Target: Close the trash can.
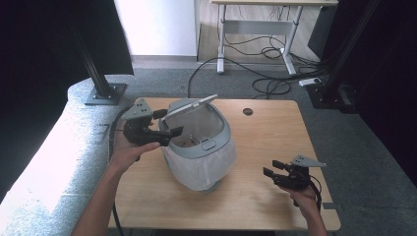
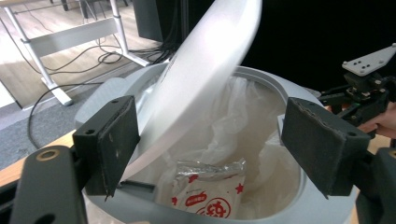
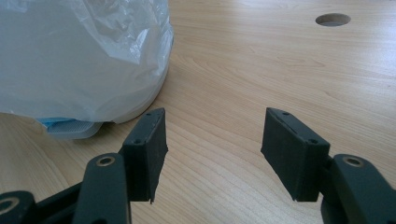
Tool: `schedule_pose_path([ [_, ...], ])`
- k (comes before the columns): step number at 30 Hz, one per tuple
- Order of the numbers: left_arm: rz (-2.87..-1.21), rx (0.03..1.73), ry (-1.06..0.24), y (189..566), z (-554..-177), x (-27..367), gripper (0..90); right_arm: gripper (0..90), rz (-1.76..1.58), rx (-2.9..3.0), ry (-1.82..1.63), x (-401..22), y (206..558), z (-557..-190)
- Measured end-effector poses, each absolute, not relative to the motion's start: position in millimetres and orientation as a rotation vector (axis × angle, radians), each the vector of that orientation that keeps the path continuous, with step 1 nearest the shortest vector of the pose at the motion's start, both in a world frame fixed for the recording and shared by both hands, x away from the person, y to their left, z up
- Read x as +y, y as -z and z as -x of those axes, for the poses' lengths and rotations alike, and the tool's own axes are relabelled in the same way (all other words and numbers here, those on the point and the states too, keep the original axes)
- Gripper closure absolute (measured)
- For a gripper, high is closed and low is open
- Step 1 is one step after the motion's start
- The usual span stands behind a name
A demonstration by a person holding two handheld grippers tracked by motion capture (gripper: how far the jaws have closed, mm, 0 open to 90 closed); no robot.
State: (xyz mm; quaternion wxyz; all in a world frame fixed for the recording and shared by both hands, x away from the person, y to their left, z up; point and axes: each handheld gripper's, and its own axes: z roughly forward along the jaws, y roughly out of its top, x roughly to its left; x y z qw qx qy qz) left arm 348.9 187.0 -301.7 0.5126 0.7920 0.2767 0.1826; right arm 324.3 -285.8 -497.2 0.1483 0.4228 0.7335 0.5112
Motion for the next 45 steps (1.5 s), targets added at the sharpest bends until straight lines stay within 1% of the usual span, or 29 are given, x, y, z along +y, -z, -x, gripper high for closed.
schedule_pose_path([
  [5,-1.902,0.636,-0.428,311,-341,185,18.9,39.5,-1.216,2.116,-1.468,-286,498,-324],
  [12,-1.893,0.61,-0.375,321,-333,184,18.1,39.4,-1.215,2.127,-1.461,-284,499,-324],
  [19,-1.904,0.626,-0.31,324,-336,184,18.2,39.3,-1.221,2.139,-1.452,-283,502,-325],
  [22,-1.914,0.654,-0.355,326,-339,181,19.5,39.1,-1.224,2.143,-1.449,-283,502,-325],
  [26,-1.924,0.661,-0.341,327,-344,176,17.0,39.1,-1.226,2.147,-1.445,-284,502,-325],
  [29,-1.942,0.676,-0.38,329,-346,173,19.0,39.0,-1.232,2.145,-1.443,-284,503,-325],
  [45,-1.921,0.742,-0.441,330,-355,165,19.6,39.0,-1.236,2.158,-1.43,-284,504,-326],
])
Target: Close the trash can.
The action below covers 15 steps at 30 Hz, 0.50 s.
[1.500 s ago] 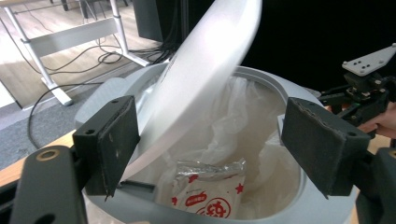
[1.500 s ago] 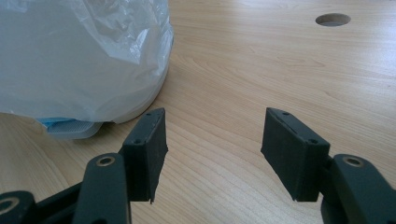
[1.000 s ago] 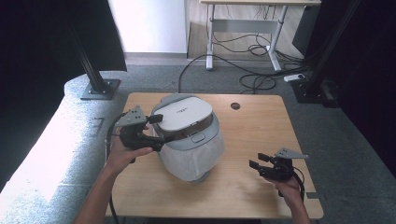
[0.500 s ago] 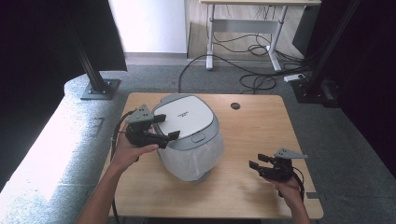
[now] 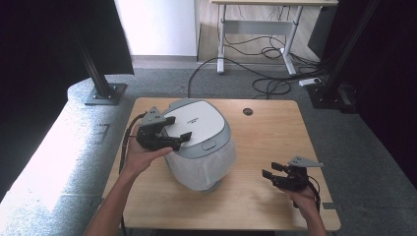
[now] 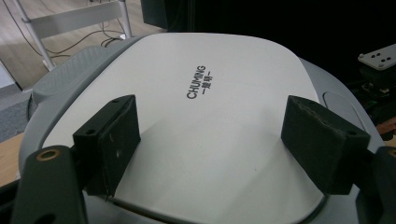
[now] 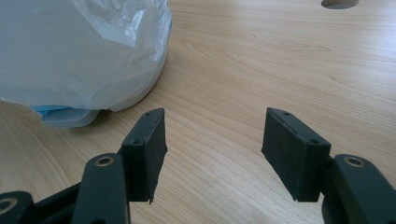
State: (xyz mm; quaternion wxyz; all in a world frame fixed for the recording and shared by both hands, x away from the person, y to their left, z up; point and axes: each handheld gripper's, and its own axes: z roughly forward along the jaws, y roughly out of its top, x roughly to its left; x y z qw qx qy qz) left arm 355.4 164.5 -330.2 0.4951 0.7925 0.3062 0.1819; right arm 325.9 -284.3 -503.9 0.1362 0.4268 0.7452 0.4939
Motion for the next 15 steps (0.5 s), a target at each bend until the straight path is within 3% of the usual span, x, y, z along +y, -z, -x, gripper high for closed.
schedule_pose_path([
  [15,-1.952,0.753,-0.479,328.9,-354.2,160.7,21.8,39.0,-1.244,2.167,-1.422,-283.2,504.9,-326.7],
])
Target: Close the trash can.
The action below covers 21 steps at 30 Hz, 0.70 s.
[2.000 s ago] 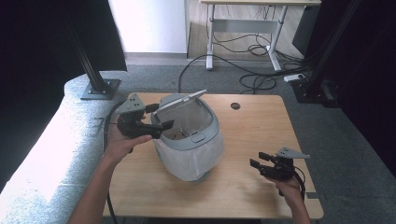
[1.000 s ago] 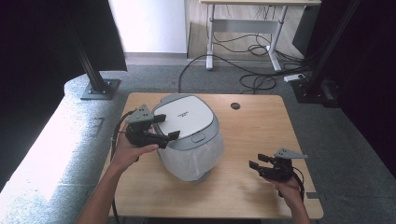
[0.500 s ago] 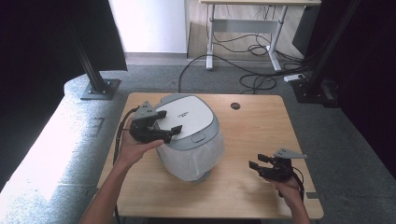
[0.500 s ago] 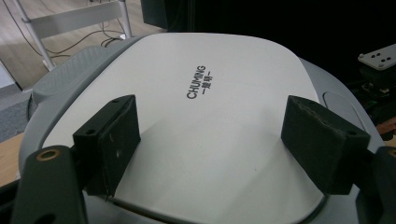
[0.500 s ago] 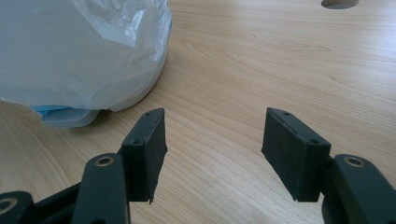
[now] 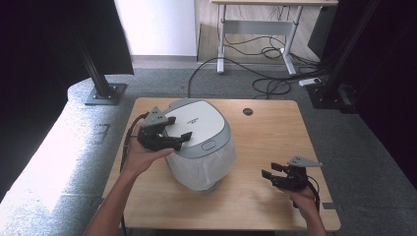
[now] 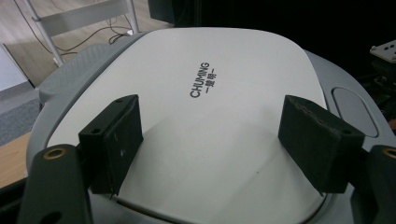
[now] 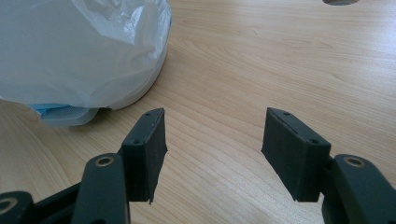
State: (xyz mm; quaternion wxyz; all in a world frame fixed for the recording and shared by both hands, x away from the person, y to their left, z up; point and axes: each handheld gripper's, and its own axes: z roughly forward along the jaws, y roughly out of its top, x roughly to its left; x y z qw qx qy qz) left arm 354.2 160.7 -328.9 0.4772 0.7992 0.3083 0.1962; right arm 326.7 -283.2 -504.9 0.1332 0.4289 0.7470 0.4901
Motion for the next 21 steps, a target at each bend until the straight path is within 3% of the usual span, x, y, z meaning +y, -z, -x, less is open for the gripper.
schedule_pose_path([
  [15,-2.012,0.788,-0.624,320,-350,147,22.9,38.9,-1.244,2.167,-1.421,-281,505,-327],
  [21,-2.0,0.82,-0.495,320,-371,132,23.9,38.9,-1.247,2.168,-1.418,-282,506,-327],
])
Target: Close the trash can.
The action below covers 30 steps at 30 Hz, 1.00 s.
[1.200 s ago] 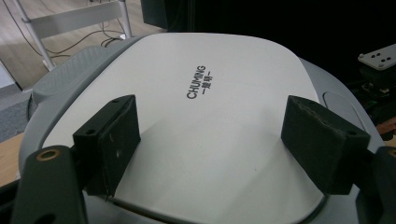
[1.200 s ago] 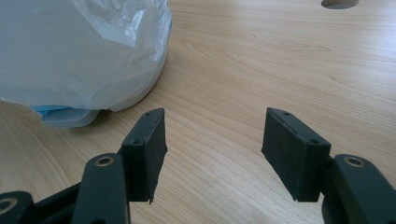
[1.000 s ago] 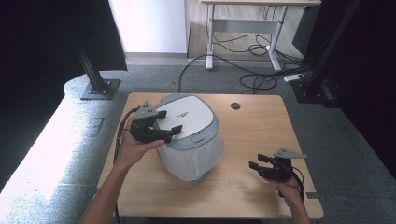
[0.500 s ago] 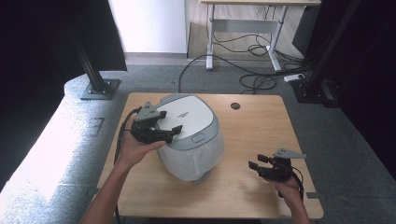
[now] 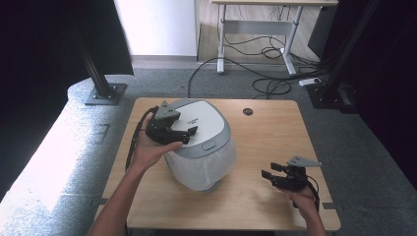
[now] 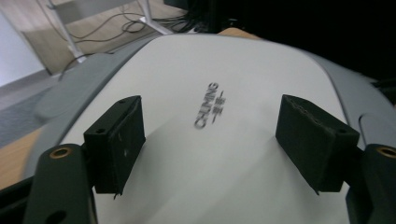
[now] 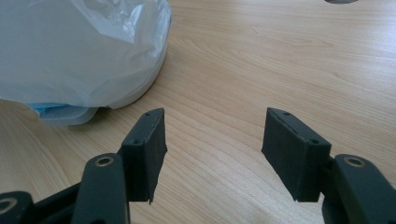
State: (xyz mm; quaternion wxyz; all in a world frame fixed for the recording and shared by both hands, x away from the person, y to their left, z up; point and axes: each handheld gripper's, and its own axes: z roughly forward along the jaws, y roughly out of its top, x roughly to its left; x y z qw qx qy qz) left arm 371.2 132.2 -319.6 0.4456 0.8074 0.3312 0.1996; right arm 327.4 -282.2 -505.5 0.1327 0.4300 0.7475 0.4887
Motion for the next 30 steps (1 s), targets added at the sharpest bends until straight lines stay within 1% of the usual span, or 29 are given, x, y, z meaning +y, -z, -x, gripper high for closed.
schedule_pose_path([
  [4,-2.019,0.793,-0.509,319,-373,117,24.0,38.9,-1.248,2.164,-1.42,-285,505,-327],
  [6,-2.035,0.783,-0.533,317,-371,115,24.0,38.9,-1.25,2.157,-1.425,-286,505,-327],
  [8,-2.04,0.768,-0.529,317,-370,117,23.9,39.0,-1.252,2.15,-1.432,-287,504,-326],
  [12,-1.99,0.781,-0.511,321,-365,129,24.6,39.0,-1.252,2.145,-1.443,-288,502,-326],
  [24,-1.906,0.756,-0.466,326,-338,175,21.5,39.0,-1.246,2.15,-1.434,-287,503,-327],
  [30,-1.903,0.742,-0.468,328,-323,189,21.0,39.0,-1.245,2.149,-1.437,-286,503,-327],
])
